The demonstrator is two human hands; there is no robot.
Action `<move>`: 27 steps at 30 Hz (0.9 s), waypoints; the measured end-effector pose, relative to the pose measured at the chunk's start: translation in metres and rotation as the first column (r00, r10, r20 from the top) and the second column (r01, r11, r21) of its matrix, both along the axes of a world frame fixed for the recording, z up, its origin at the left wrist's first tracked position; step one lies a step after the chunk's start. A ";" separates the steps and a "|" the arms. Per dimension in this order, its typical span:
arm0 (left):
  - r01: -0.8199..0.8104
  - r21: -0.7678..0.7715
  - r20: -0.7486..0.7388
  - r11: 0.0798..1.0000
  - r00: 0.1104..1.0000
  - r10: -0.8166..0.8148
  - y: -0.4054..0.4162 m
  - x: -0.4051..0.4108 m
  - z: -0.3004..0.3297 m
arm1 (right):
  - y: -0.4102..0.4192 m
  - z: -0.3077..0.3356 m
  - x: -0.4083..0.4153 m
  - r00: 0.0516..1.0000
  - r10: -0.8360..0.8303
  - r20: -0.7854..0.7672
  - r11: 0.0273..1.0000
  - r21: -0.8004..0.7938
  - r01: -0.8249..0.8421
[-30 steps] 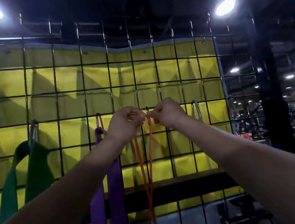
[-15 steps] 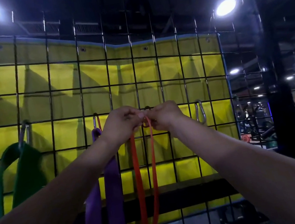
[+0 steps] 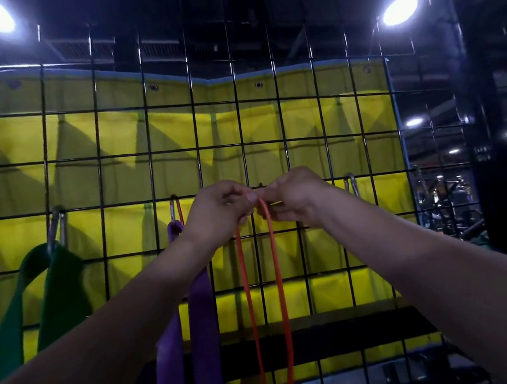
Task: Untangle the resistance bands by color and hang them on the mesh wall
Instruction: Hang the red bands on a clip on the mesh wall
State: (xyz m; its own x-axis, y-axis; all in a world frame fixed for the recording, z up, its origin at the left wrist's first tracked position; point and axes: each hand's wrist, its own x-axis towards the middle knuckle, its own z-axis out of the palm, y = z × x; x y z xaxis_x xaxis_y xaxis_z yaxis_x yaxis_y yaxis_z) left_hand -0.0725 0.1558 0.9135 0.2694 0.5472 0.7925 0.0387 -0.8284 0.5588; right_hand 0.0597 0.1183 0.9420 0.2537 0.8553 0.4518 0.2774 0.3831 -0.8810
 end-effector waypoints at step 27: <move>-0.237 0.152 0.037 0.960 0.972 0.234 -0.009 0.007 0.012 | 0.013 0.003 0.001 0.936 0.119 -0.331 0.984 -0.087 -0.156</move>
